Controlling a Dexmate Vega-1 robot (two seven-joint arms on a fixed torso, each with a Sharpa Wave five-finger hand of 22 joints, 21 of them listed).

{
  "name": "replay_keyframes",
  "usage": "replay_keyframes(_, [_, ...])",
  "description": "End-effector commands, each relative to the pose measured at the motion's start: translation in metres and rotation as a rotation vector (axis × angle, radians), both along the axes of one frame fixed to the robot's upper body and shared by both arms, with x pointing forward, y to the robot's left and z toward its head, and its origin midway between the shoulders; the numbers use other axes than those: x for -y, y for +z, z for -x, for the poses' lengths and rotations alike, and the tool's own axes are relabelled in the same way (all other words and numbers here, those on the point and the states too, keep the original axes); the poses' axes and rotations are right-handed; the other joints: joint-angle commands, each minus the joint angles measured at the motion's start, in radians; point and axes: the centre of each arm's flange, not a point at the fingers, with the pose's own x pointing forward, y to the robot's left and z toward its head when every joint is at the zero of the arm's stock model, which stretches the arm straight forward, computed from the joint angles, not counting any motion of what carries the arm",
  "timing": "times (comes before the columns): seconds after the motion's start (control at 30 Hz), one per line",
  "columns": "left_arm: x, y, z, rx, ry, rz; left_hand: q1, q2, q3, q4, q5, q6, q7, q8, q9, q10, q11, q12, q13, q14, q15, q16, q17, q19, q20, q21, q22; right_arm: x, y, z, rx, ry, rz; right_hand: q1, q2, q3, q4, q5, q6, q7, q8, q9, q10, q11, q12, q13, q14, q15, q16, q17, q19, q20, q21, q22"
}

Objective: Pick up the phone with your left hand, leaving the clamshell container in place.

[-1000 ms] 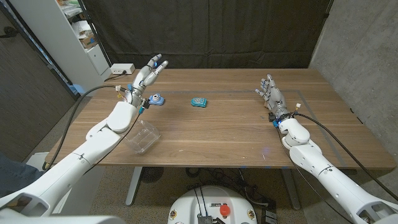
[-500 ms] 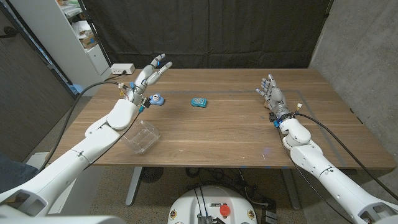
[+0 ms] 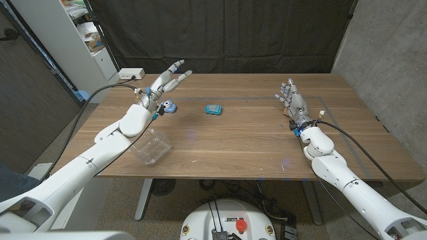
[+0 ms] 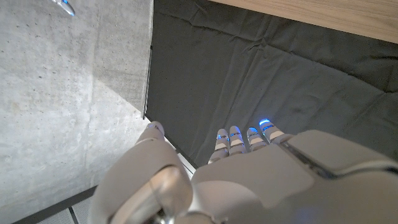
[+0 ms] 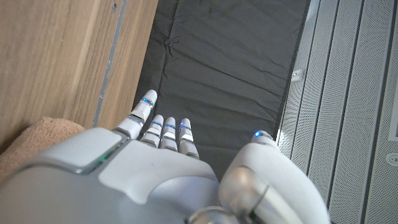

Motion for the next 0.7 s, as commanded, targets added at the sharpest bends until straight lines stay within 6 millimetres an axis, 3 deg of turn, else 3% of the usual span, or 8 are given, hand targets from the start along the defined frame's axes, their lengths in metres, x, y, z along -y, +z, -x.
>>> replay_keyframes(0.03, [0.010,0.002,-0.005,-0.004,0.028,-0.077,0.016,-0.001,0.005,-0.010,-0.002,0.010,-0.003,0.000,0.003,0.004,-0.003,-0.004,0.001,0.008,-0.003,0.004,0.002,-0.095,0.011,-0.007,0.001,0.001,-0.002,0.001,0.003,-0.003,-0.010,0.003,0.010,-0.002,-0.001,0.004,0.008,0.002,0.009,0.000,0.008,0.005,-0.002,0.000,0.005,0.001,0.006,0.000,0.011,0.000,-0.002,0.006])
replay_keyframes(0.7, [0.022,0.000,-0.007,0.058,0.084,-0.199,0.022,-0.019,-0.003,-0.022,-0.006,-0.005,-0.006,-0.009,0.003,0.005,0.002,-0.009,0.002,0.011,0.008,0.003,0.003,-0.088,0.028,-0.015,0.002,-0.003,-0.005,0.002,0.019,-0.004,-0.040,0.002,0.012,-0.006,-0.002,0.004,0.030,0.014,0.013,-0.009,0.033,0.019,-0.008,-0.004,0.018,0.012,0.008,-0.008,0.021,0.003,-0.016,0.006])
